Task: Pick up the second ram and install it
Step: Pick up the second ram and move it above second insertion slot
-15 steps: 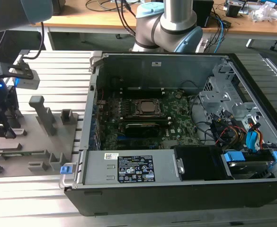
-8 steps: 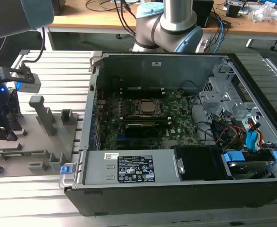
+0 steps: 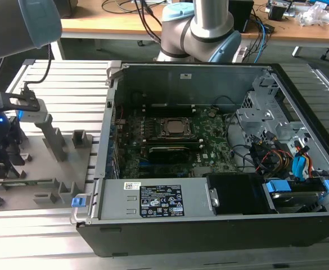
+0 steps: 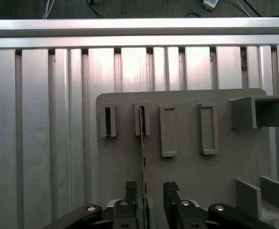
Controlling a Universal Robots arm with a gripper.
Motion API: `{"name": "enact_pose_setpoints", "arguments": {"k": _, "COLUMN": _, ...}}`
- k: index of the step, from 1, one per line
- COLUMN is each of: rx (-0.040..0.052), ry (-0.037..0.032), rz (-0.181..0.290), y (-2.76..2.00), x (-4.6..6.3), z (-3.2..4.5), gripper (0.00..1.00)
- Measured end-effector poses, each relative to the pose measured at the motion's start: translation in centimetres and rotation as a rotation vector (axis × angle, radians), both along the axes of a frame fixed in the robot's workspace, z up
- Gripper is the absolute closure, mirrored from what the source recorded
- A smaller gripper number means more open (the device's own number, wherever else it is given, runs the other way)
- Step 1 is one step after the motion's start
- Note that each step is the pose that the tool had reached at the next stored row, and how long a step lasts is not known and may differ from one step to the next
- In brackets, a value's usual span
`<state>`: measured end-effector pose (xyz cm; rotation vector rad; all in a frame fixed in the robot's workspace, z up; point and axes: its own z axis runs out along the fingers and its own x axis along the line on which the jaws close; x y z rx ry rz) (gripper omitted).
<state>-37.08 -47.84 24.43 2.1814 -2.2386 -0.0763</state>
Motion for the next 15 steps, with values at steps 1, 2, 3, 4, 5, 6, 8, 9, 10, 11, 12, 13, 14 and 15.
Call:
{"name": "enact_pose_setpoints", "arguments": {"k": 1, "rx": 0.0001, "ry": -0.0002, "rz": 0.001, "y": -0.02, "x": 0.0, "z": -0.23, "gripper": 0.64}}
{"name": "enact_pose_setpoints", "arguments": {"k": 2, "rx": 0.0001, "ry": -0.0001, "rz": 0.002, "y": -0.04, "x": 0.0, "z": -0.42, "gripper": 0.64}}
{"name": "enact_pose_setpoints", "arguments": {"k": 3, "rx": 0.0001, "ry": -0.0001, "rz": 0.003, "y": -0.07, "x": 0.0, "z": -0.78, "gripper": 0.64}}
{"name": "enact_pose_setpoints", "arguments": {"k": 4, "rx": 0.0001, "ry": -0.0001, "rz": 0.003, "y": -0.10, "x": 0.0, "z": -1.03, "gripper": 0.64}}
{"name": "enact_pose_setpoints", "arguments": {"k": 5, "rx": 0.0000, "ry": -0.0001, "rz": 0.004, "y": -0.14, "x": 0.0, "z": -1.20, "gripper": 0.64}}
{"name": "enact_pose_setpoints", "arguments": {"k": 6, "rx": 0.0001, "ry": -0.0002, "rz": 0.005, "y": -0.22, "x": 0.0, "z": -1.64, "gripper": 0.64}}
{"name": "enact_pose_setpoints", "arguments": {"k": 8, "rx": 0.0001, "ry": -0.0001, "rz": 0.006, "y": -0.23, "x": 0.0, "z": -2.10, "gripper": 0.64}}
{"name": "enact_pose_setpoints", "arguments": {"k": 9, "rx": 0.0000, "ry": -0.0002, "rz": 0.007, "y": -0.23, "x": -0.1, "z": -2.41, "gripper": 0.64}}
{"name": "enact_pose_setpoints", "arguments": {"k": 10, "rx": 0.0001, "ry": -0.0001, "rz": 0.008, "y": -0.23, "x": -0.4, "z": -2.87, "gripper": 0.64}}
{"name": "enact_pose_setpoints", "arguments": {"k": 11, "rx": 0.0001, "ry": -0.0002, "rz": 0.010, "y": -0.24, "x": -0.5, "z": -3.22, "gripper": 0.64}}
{"name": "enact_pose_setpoints", "arguments": {"k": 12, "rx": 0.0001, "ry": -0.0001, "rz": 0.010, "y": -0.25, "x": -0.5, "z": -3.42, "gripper": 0.64}}
{"name": "enact_pose_setpoints", "arguments": {"k": 13, "rx": 0.0001, "ry": -0.0002, "rz": 0.011, "y": -0.24, "x": -0.5, "z": -3.62, "gripper": 0.64}}
{"name": "enact_pose_setpoints", "arguments": {"k": 14, "rx": 0.0001, "ry": -0.0001, "rz": 0.012, "y": -0.24, "x": -0.5, "z": -3.97, "gripper": 0.64}}
{"name": "enact_pose_setpoints", "arguments": {"k": 15, "rx": 0.0000, "ry": 0.0000, "rz": 0.012, "y": -0.24, "x": -0.5, "z": -4.23, "gripper": 0.64}}
